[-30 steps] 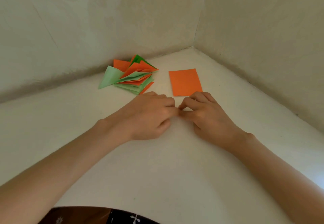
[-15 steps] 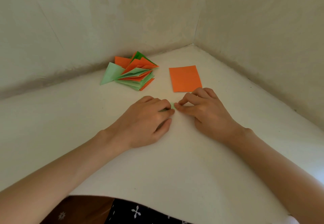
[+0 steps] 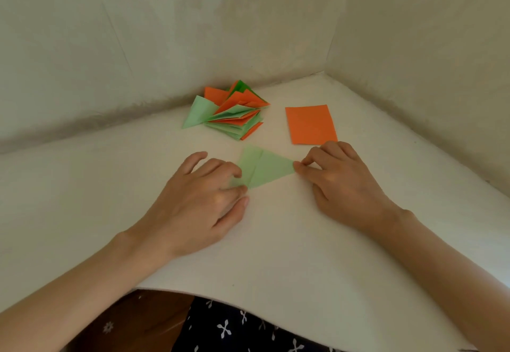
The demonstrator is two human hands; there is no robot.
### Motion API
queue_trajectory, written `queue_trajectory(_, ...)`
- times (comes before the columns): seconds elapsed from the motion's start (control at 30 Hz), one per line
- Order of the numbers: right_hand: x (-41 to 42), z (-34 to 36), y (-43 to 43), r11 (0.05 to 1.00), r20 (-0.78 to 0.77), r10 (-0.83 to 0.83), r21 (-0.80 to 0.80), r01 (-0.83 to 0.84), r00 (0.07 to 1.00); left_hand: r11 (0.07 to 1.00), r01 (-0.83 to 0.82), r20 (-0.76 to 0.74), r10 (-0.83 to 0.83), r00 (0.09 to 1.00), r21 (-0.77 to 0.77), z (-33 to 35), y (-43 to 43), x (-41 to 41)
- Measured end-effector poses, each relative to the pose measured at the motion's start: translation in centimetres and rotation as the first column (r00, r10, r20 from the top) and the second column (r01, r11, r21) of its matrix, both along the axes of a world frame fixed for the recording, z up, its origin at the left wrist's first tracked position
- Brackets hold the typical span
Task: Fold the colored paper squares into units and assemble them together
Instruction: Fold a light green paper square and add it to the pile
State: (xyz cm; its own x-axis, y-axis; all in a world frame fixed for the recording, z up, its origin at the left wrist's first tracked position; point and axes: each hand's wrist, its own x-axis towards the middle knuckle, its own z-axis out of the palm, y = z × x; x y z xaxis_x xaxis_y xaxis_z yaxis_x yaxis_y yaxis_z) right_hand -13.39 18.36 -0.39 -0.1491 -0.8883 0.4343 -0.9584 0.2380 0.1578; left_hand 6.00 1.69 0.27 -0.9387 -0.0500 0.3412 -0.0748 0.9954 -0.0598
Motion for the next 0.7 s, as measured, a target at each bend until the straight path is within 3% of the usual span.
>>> queue_trajectory(0.1, 2.0, 0.2, 0.2, 0.99, -0.022, -0.131, 0.041, 0.131, 0.991, 0.994, -0.114, -0.029, 0.114, 0.993, -0.004, 0.3, 0.8, -1.6)
queue_trajectory(0.23, 4.8, 0.1, 0.0, 0.966, 0.019, -0.253, 0.062, 0.251, 0.967, 0.993, -0.096, -0.014, 0.097, 0.995, 0.065, -0.3, 2.6, -3.4)
queue_trajectory(0.4, 5.2, 0.5, 1.0, 0.962, -0.004, -0.26, 0.086, 0.26, 0.966, 0.987, -0.074, 0.014, 0.073, 0.997, 0.143, -1.2, 2.7, -4.2)
queue_trajectory(0.5, 3.7, 1.8, 1.9, 0.978, 0.008, -0.19, 0.084, 0.189, 0.982, 0.985, 0.028, -0.003, -0.028, 1.0, 0.169, -1.1, 1.8, -4.8)
queue_trajectory(0.6, 0.9, 3.7, 0.8, 0.985, 0.234, -0.166, -0.004, 0.172, 0.958, 0.948, 0.14, -0.003, -0.145, 0.989, 0.285, -1.0, 0.4, -5.6)
queue_trajectory(0.7, -0.8, 3.9, -2.1, 0.983, 0.604, -0.156, 0.016, 0.184, 0.781, 0.855, 0.141, -0.019, -0.152, 0.988, 0.498, -1.1, -1.2, -6.5)
